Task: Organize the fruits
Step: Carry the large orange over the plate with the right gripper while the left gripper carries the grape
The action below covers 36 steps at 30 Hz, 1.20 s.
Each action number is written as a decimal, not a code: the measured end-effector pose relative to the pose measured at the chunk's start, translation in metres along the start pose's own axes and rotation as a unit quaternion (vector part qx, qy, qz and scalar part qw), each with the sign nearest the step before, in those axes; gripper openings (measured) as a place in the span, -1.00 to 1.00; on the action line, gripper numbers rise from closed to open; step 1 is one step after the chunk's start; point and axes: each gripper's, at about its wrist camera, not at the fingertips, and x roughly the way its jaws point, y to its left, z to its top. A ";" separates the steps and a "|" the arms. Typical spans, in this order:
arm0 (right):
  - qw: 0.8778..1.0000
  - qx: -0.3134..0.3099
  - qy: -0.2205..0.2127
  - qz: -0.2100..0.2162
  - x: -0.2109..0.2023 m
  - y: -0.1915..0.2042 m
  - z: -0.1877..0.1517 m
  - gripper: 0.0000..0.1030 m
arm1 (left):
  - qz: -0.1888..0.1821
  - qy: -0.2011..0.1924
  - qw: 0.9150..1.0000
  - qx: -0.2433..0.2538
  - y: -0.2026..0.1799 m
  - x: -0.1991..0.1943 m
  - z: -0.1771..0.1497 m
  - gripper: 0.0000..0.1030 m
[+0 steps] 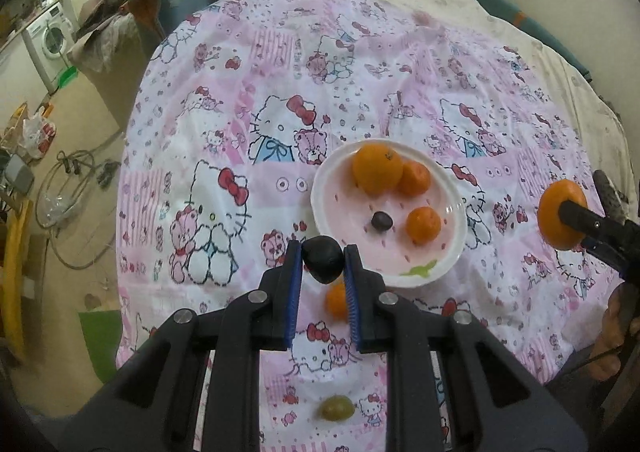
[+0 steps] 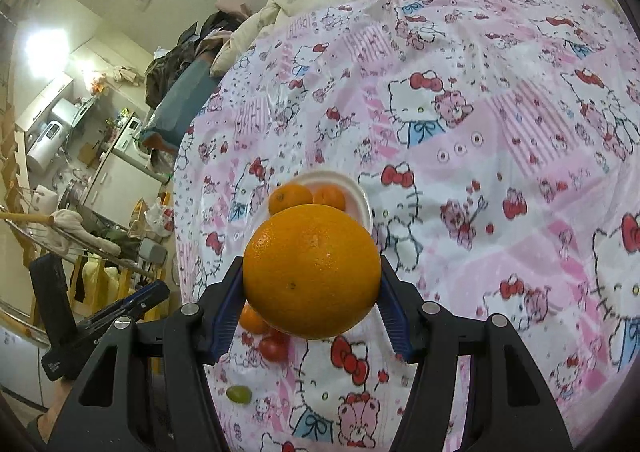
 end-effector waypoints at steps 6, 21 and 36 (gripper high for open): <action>1.000 0.000 0.000 0.001 0.013 -0.001 0.017 0.24 | -0.004 0.004 1.000 0.015 -0.010 0.014 0.018 -0.67; 0.999 -0.006 0.051 -0.005 0.073 -0.010 0.042 0.24 | -0.001 0.038 0.998 0.041 -0.020 0.080 0.041 -0.67; 0.991 -0.029 0.130 -0.029 0.144 -0.012 0.039 0.24 | -0.048 0.065 0.994 0.068 -0.033 0.132 0.044 -0.66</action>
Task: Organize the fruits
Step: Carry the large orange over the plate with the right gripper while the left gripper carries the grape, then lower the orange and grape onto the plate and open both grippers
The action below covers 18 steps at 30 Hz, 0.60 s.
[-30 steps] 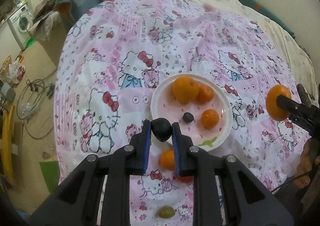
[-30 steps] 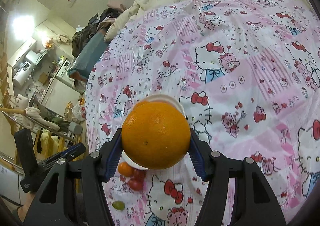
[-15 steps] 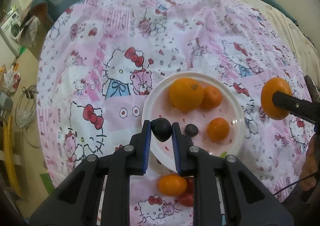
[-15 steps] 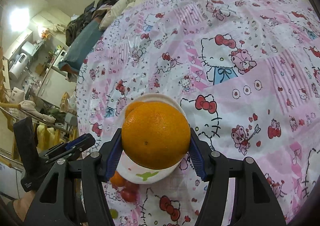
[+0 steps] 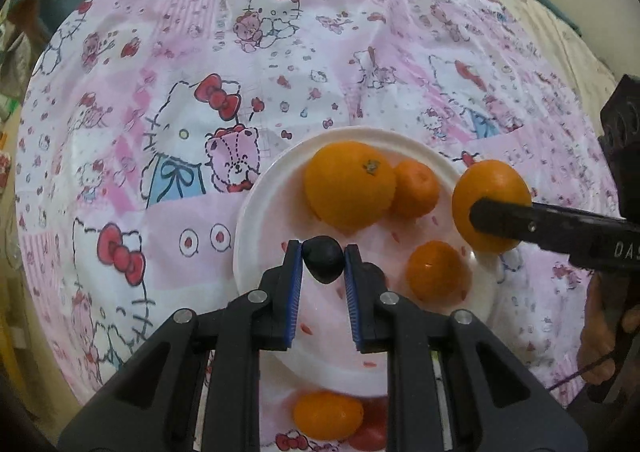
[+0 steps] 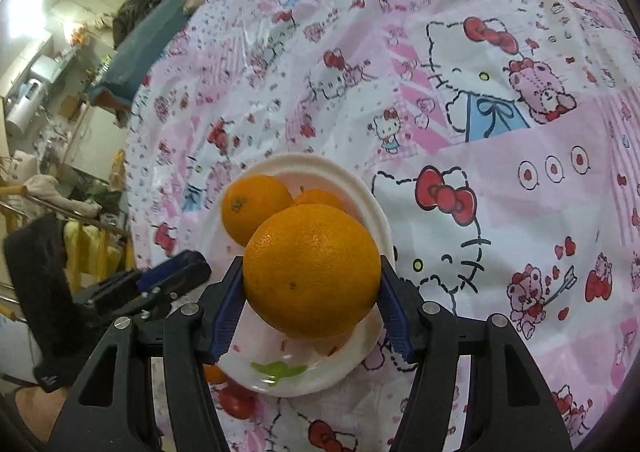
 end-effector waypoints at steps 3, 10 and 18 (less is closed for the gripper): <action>1.000 -0.004 0.006 -0.007 0.007 -0.001 0.000 0.24 | 0.000 0.010 1.000 0.002 0.000 0.009 0.003 -0.65; 1.000 0.002 0.010 -0.007 0.013 -0.002 -0.001 0.28 | -0.002 0.024 1.000 0.001 -0.002 0.020 0.005 -0.65; 1.000 -0.003 0.011 -0.016 0.012 0.002 -0.001 0.31 | 0.011 0.032 0.999 0.005 -0.004 0.025 0.006 -0.65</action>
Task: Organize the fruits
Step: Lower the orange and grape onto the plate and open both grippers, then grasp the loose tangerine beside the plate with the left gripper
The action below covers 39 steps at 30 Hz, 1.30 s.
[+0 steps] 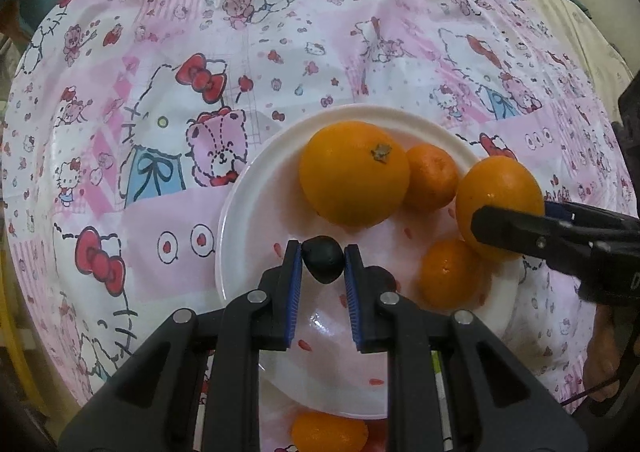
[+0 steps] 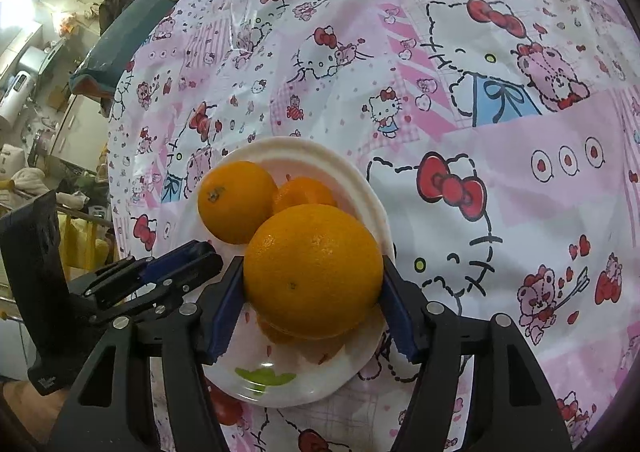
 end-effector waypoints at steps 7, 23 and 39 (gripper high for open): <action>0.999 -0.009 -0.031 -0.003 -0.010 0.004 0.001 0.75 | 0.001 -0.012 1.000 -0.004 0.002 -0.006 0.002 -0.25; 0.997 -0.030 -0.077 -0.010 -0.044 0.016 0.001 0.75 | 0.007 -0.059 0.998 0.003 -0.001 -0.036 -0.004 0.58; 0.994 -0.040 -0.100 -0.004 -0.094 0.035 -0.041 0.75 | 0.048 -0.115 0.992 -0.020 -0.001 -0.099 -0.036 0.58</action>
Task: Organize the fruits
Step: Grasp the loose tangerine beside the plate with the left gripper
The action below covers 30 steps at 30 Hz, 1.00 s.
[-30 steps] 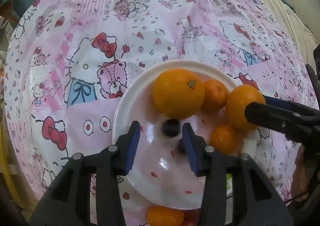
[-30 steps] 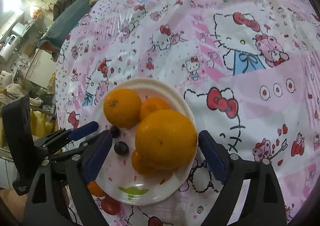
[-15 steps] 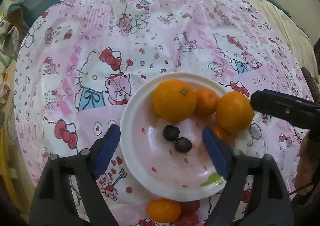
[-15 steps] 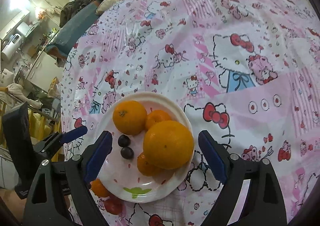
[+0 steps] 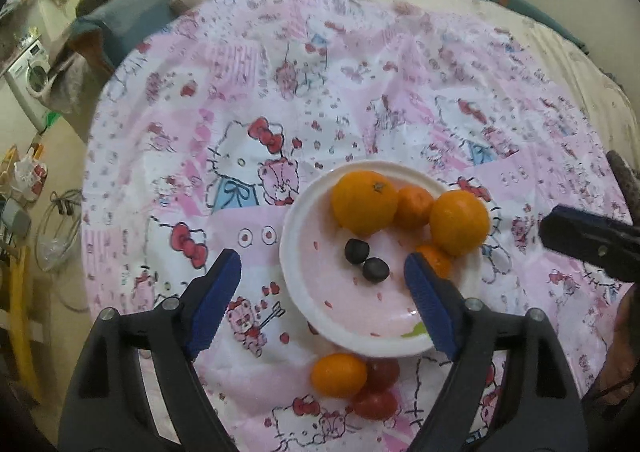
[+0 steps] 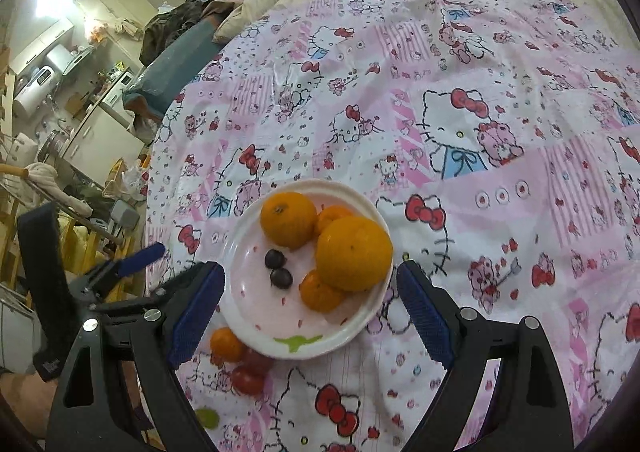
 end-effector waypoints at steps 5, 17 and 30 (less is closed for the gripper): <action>1.000 0.005 -0.002 0.004 -0.013 0.003 -0.015 0.75 | 0.001 0.005 1.000 -0.027 0.010 -0.017 -0.013 0.58; 0.999 0.032 0.000 0.016 -0.029 0.004 -0.049 0.75 | 0.005 0.018 0.998 -0.062 0.027 -0.039 -0.044 0.58; 0.996 0.090 0.020 -0.004 -0.013 -0.020 -0.064 0.75 | -0.019 0.069 0.992 -0.106 0.038 -0.012 -0.064 0.58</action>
